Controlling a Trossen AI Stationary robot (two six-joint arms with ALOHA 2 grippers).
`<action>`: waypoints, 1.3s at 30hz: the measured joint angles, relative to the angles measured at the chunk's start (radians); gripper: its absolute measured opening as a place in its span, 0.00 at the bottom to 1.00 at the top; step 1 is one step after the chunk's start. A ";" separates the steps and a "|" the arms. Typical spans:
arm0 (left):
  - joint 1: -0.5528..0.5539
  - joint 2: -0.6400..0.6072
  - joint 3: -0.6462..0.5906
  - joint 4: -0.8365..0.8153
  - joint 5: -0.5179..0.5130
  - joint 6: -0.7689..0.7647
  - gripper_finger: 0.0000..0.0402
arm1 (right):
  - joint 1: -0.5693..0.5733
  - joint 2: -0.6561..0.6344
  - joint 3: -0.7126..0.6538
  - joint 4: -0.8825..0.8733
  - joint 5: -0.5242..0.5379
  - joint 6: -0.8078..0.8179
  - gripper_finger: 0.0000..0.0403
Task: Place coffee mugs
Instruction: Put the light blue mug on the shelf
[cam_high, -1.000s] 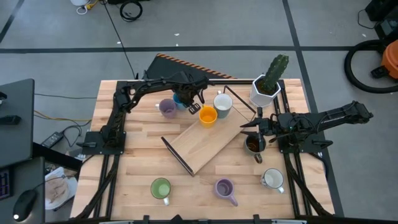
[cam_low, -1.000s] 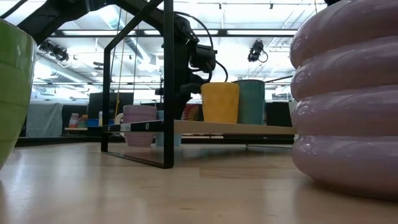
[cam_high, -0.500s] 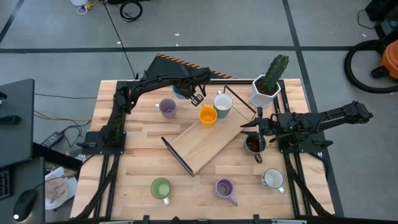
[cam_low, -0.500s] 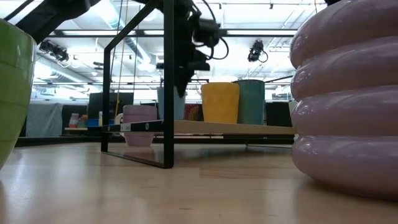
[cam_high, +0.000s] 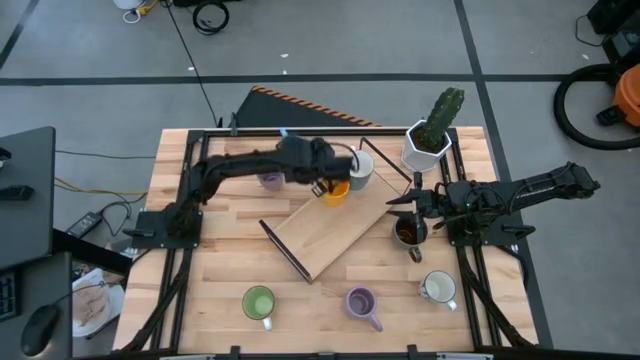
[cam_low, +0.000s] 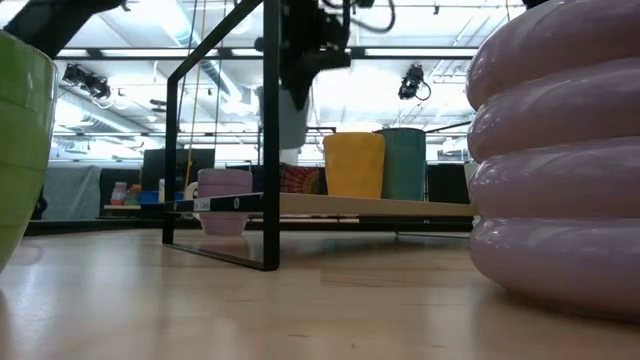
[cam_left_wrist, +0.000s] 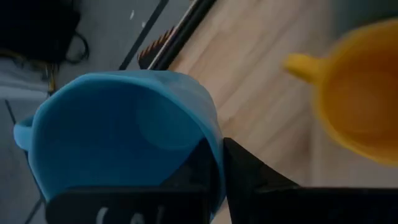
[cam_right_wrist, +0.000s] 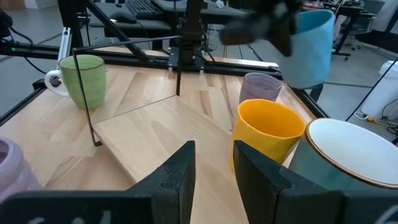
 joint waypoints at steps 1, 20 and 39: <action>-0.019 0.000 0.000 0.000 -0.005 -0.012 0.06 | 0.000 0.000 0.000 0.003 0.000 0.000 0.28; -0.186 -0.069 0.037 0.022 0.431 -0.181 0.06 | 0.000 0.041 0.000 0.034 0.000 -0.011 0.28; -0.115 -0.065 -0.214 0.273 0.534 -0.111 0.07 | 0.000 0.040 0.000 0.056 0.000 -0.034 0.28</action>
